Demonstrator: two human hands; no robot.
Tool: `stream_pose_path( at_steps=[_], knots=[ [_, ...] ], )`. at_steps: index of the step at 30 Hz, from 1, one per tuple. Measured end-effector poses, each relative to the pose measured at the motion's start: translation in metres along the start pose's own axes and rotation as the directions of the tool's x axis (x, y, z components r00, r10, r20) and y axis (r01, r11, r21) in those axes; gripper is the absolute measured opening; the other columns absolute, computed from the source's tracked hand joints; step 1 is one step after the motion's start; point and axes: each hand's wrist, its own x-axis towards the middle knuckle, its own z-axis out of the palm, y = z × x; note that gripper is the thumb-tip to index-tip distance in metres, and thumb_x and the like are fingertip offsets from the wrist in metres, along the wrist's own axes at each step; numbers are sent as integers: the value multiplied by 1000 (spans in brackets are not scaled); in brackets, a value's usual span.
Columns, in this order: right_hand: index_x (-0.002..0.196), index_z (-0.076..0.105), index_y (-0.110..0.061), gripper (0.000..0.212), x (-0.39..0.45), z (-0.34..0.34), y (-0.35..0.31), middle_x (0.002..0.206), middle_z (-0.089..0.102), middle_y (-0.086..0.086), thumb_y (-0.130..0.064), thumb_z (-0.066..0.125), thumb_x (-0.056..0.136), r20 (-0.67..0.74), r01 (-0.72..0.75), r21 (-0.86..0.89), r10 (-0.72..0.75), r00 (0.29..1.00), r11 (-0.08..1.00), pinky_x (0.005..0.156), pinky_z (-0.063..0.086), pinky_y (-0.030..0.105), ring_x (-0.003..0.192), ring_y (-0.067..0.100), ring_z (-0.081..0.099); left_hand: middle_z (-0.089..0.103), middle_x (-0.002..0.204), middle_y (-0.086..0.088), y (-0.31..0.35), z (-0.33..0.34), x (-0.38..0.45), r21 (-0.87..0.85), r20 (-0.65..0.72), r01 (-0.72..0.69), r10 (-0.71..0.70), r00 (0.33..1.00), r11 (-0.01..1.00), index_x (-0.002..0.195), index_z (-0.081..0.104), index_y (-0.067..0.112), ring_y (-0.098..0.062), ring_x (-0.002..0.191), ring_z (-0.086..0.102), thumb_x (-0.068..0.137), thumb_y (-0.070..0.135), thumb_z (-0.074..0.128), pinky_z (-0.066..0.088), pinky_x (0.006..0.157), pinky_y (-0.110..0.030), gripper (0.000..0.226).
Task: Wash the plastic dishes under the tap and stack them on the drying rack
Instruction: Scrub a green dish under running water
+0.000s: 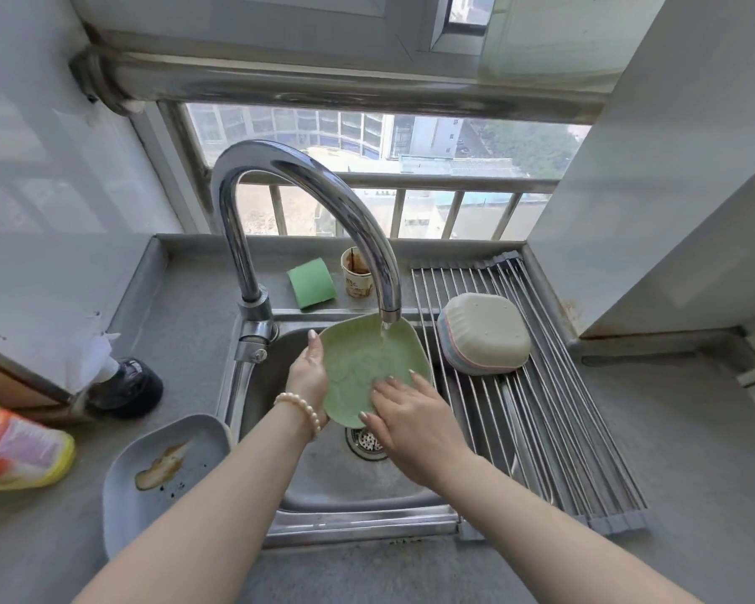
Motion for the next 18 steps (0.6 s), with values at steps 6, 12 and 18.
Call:
stream_pose_path(
  at_steps=[6,12,18],
  knots=[
    [149,-10,-1,80,36,-13,-14,157,-16,16,-55,19,99,305,-408,-35,399,865,912,116,-10,39,146,28,-14,61,127,-8,-44,-9,45,47,37,14,-16,999,999,129,55,17,-29,117,58,36,95,56,40,105,-49,122],
    [149,-11,-2,75,59,-8,-27,155,-19,23,-50,18,99,272,-456,8,437,858,890,117,-12,45,143,34,-22,61,99,-7,-4,16,-22,-143,109,176,-161,981,974,119,55,8,-21,87,60,91,64,35,51,78,-36,66],
    [151,-7,-11,62,60,-3,-31,158,-16,13,-35,19,101,256,-235,156,190,948,959,114,-18,39,145,24,-20,64,121,-5,2,19,-28,-318,267,268,-185,946,910,127,54,13,-21,106,60,93,62,28,38,97,-38,65]
  ],
)
